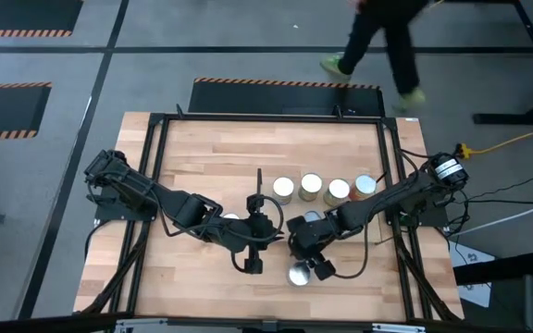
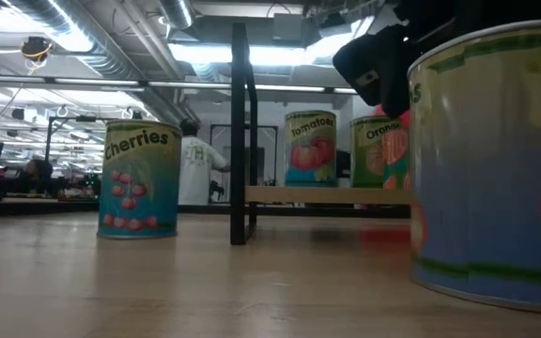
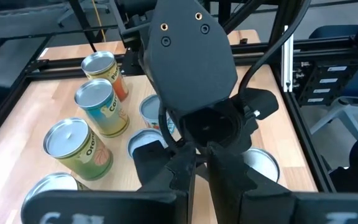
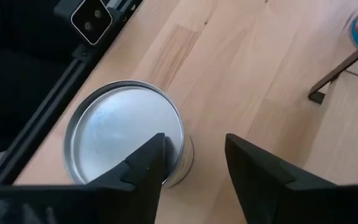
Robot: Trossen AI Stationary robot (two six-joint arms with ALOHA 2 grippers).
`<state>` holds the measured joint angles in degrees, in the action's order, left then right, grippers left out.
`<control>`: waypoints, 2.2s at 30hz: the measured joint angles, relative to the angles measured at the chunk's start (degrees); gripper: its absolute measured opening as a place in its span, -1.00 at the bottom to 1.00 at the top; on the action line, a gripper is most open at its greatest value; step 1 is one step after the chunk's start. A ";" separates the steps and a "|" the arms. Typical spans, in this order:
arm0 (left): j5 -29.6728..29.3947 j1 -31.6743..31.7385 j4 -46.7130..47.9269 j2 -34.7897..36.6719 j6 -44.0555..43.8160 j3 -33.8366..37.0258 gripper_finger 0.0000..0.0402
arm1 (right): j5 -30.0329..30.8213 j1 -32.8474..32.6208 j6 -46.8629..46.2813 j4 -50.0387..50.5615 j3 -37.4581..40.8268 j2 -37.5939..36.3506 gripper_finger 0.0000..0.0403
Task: Pick and place cans onto a shelf
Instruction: Put the canned peaches on the shelf
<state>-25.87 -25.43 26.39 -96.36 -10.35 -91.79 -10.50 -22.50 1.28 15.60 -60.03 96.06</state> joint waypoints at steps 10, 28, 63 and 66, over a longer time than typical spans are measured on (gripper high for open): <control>0.00 0.00 0.00 0.00 0.00 0.00 -0.84 | -3.87 0.00 -1.44 0.26 0.24 -0.03 -0.68; 0.00 -0.06 0.16 0.00 -0.02 0.00 -0.84 | -7.03 -2.43 -10.14 4.75 0.00 -4.41 -0.99; 0.00 -0.22 0.16 0.00 0.00 0.00 -0.84 | 16.75 -4.33 -46.20 58.86 -0.13 -42.41 -0.98; 0.00 -0.22 0.16 0.00 0.00 0.00 -0.84 | 19.93 -4.33 -45.35 59.71 -0.13 -42.35 -0.98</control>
<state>-25.87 -25.65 26.55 -96.36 -10.35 -91.79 9.43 -26.83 -44.07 75.31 -60.16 53.71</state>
